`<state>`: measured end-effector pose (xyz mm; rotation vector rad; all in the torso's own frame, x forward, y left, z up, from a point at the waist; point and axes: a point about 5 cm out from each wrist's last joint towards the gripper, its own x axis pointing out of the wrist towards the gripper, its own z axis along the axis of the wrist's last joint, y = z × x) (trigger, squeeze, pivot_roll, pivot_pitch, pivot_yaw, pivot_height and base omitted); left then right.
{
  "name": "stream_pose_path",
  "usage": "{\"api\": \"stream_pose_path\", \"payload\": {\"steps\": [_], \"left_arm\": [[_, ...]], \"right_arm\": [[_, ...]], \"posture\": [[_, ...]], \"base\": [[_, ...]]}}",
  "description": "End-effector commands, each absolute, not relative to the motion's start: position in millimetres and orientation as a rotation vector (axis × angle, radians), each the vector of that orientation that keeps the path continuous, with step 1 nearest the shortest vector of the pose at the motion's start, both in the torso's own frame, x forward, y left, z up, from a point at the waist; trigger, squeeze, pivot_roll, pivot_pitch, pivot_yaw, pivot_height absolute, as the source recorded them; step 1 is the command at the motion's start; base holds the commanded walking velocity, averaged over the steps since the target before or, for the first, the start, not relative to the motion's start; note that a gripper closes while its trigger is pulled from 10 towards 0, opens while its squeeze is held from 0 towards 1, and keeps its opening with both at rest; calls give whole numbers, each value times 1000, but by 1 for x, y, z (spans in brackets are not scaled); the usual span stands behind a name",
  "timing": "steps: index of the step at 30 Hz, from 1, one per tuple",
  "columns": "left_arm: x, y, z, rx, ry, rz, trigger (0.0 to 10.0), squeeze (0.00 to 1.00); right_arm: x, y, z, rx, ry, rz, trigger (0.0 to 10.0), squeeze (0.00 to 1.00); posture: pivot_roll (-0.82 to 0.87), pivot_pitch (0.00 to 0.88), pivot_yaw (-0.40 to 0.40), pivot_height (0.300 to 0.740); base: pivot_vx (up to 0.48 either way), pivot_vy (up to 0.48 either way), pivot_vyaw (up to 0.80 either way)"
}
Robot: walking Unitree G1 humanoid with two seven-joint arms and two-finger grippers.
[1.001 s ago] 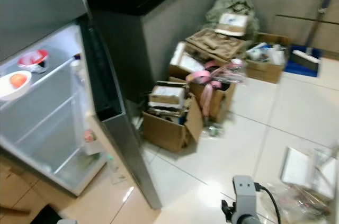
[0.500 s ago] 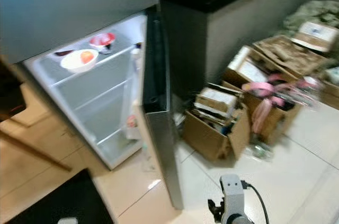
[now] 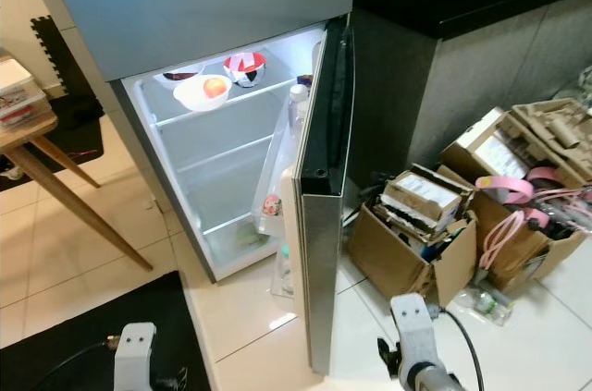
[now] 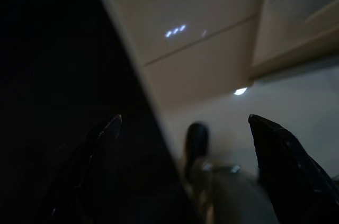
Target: Restocking fridge
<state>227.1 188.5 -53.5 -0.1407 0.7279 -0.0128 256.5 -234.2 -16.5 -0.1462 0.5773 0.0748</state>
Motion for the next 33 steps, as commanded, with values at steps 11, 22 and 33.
{"api": "stream_pose_path", "payload": {"steps": [11, 22, 33], "left_arm": [[235, 174, -46, -91, 667, -21, 10000, 0], [240, 185, -41, -104, 649, 62, 10000, 0], [251, 190, -29, -73, 560, 126, 10000, 0]], "right_arm": [[266, -237, -8, -188, 535, 63, 10000, 0], [260, -232, -13, -165, 529, 65, 10000, 0], [258, -235, -13, -159, 522, 55, 10000, 0]], "posture": [[-86, 95, -22, 730], [-103, 102, 30, 730], [-103, 109, 44, 730]], "base": [[0, 0, 0], [0, -393, 0], [0, 0, 0]]}}
